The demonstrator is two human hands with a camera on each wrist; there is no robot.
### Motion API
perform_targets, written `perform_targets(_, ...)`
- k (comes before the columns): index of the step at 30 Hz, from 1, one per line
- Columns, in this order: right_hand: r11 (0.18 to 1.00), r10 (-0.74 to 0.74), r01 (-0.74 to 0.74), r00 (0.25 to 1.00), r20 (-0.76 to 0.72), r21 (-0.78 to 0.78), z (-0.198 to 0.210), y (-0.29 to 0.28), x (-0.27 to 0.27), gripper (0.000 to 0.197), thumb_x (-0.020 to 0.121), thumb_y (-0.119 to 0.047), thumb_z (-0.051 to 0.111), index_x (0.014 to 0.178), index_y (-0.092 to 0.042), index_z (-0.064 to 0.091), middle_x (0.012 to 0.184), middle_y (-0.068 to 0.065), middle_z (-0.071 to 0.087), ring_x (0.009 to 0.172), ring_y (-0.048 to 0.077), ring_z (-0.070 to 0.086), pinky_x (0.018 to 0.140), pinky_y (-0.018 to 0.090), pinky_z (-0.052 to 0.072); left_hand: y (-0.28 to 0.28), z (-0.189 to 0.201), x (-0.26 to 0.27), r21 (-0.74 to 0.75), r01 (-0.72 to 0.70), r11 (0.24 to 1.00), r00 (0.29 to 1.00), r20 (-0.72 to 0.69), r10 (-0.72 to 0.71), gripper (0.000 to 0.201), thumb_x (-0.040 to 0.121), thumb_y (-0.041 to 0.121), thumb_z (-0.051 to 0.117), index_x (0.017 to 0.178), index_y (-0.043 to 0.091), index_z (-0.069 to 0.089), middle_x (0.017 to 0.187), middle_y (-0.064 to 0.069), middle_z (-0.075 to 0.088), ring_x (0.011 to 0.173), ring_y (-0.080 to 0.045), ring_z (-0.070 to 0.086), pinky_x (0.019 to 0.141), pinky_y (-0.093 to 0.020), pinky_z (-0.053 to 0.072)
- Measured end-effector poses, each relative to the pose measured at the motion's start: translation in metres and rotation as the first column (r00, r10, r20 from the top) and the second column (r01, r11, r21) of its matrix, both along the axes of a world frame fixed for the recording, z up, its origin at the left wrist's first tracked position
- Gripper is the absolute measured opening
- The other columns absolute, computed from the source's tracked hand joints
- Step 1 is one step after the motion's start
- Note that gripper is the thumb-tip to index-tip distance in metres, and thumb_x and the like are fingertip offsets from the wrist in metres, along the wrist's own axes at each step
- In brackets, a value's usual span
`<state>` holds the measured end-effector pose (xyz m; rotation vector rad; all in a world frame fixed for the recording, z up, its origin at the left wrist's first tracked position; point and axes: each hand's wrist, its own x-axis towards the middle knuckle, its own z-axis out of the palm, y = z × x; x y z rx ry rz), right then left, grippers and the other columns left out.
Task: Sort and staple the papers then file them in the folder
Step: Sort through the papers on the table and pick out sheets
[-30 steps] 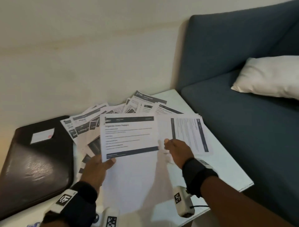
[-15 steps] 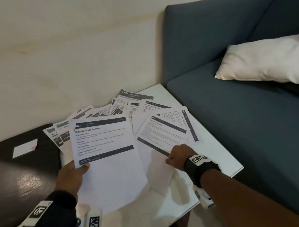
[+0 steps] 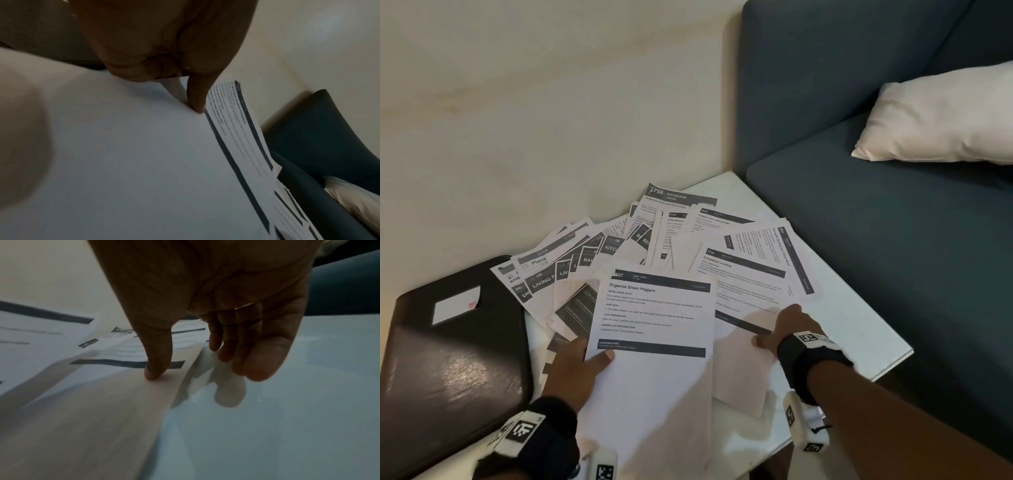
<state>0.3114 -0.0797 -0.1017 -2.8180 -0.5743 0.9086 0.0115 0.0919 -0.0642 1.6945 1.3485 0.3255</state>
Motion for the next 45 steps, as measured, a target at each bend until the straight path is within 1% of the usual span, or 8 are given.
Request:
perform_targets(6, 0.975, 0.218, -0.217, 0.976, 0.017, -0.043, 0.003, 0.010, -0.019, 0.082, 0.068, -0.047, 0.083, 0.127, -0.015, 0.036, 0.128, 0.008, 0.046, 0.120, 0.030, 0.050, 0.091, 0.041, 0.049, -0.015, -0.002, 0.009, -0.022, 0.081, 0.996, 0.996, -0.044, -0.082, 0.023, 0.092, 0.002, 0.062, 0.089, 0.024, 0.065, 0.093, 0.010, 0.067, 0.088, -0.012, 0.062, 0.070, -0.025, 0.046)
perform_targets(10, 0.954, 0.300, -0.300, 0.954, 0.006, -0.015, 0.004, 0.006, -0.026, 0.092, 0.066, -0.050, 0.083, 0.133, -0.021, 0.027, 0.129, 0.006, 0.039, 0.119, 0.030, 0.048, 0.086, 0.042, 0.050, -0.024, -0.011, 0.014, -0.067, 0.026, 0.997, 0.998, -0.050, -0.030, 0.017, 0.091, 0.002, 0.062, 0.091, 0.017, 0.070, 0.090, 0.003, 0.071, 0.088, -0.022, 0.066, 0.072, -0.031, 0.048)
perform_targets(15, 0.964, 0.262, -0.261, 0.965, 0.009, -0.040, 0.005, -0.004, -0.029, 0.102, 0.062, -0.061, 0.081, 0.137, -0.022, 0.024, 0.130, 0.007, 0.042, 0.118, 0.030, 0.052, 0.088, 0.041, 0.048, -0.036, -0.033, 0.023, -0.130, -0.043, 0.991, 0.994, -0.104, 0.030, 0.014, 0.094, 0.008, 0.061, 0.102, 0.008, 0.071, 0.097, -0.008, 0.071, 0.089, -0.025, 0.065, 0.077, -0.032, 0.049)
perform_targets(21, 0.960, 0.274, -0.278, 0.959, -0.073, -0.036, 0.004, 0.007, -0.030, 0.064, 0.079, -0.058, 0.069, 0.120, -0.010, 0.053, 0.121, 0.008, 0.063, 0.110, 0.027, 0.061, 0.085, 0.031, 0.048, -0.041, -0.039, 0.036, -0.145, -0.036, 0.989, 0.991, -0.132, 0.016, 0.020, 0.094, 0.019, 0.062, 0.112, 0.015, 0.070, 0.111, -0.004, 0.070, 0.099, -0.026, 0.064, 0.092, -0.037, 0.049)
perform_targets(30, 0.984, 0.066, -0.015, 0.953, -0.294, 0.175, -0.005, 0.007, -0.017, 0.056, 0.076, -0.050, 0.075, 0.113, -0.014, 0.055, 0.104, 0.008, 0.068, 0.090, 0.026, 0.063, 0.087, 0.038, 0.055, -0.046, 0.003, 0.043, -0.076, -0.058, 0.995, 0.998, 0.023, 0.060, 0.031, 0.090, 0.001, 0.064, 0.115, 0.018, 0.055, 0.105, 0.003, 0.063, 0.104, -0.022, 0.059, 0.076, -0.024, 0.042)
perform_targets(35, 0.897, 0.094, 0.161, 0.840, -0.534, 0.411, 0.022, 0.011, -0.024, 0.058, 0.077, -0.047, 0.078, 0.120, -0.019, 0.052, 0.117, 0.006, 0.063, 0.095, 0.024, 0.063, 0.069, 0.030, 0.052, -0.051, 0.049, 0.039, -0.009, -0.040, 0.999, 0.975, 0.218, 0.041, 0.035, 0.095, 0.000, 0.055, 0.119, 0.026, 0.059, 0.114, 0.009, 0.066, 0.111, -0.015, 0.059, 0.087, -0.025, 0.043)
perform_targets(40, 0.645, 0.179, 0.456, 0.689, -0.702, 0.613, 0.072, 0.026, -0.039, 0.030, 0.085, -0.007, 0.073, 0.114, -0.008, 0.064, 0.111, 0.010, 0.072, 0.103, 0.028, 0.068, 0.088, 0.044, 0.057, -0.053, 0.084, 0.023, -0.032, -0.081, 0.996, 0.914, 0.395, 0.087, 0.034, 0.099, 0.005, 0.052, 0.119, 0.028, 0.065, 0.113, 0.009, 0.072, 0.107, -0.015, 0.064, 0.090, -0.035, 0.051)
perform_targets(45, 0.502, 0.295, 0.384, 0.766, -0.571, 0.775, 0.107, 0.037, -0.047, 0.026, 0.087, -0.012, 0.071, 0.112, -0.017, 0.068, 0.109, 0.002, 0.074, 0.103, 0.029, 0.068, 0.090, 0.047, 0.055, -0.054, 0.090, 0.009, 0.019, -0.122, 0.992, 0.878, 0.468, 0.099, 0.031, 0.093, 0.002, 0.060, 0.112, 0.026, 0.064, 0.106, 0.008, 0.072, 0.101, -0.015, 0.065, 0.079, -0.026, 0.053)
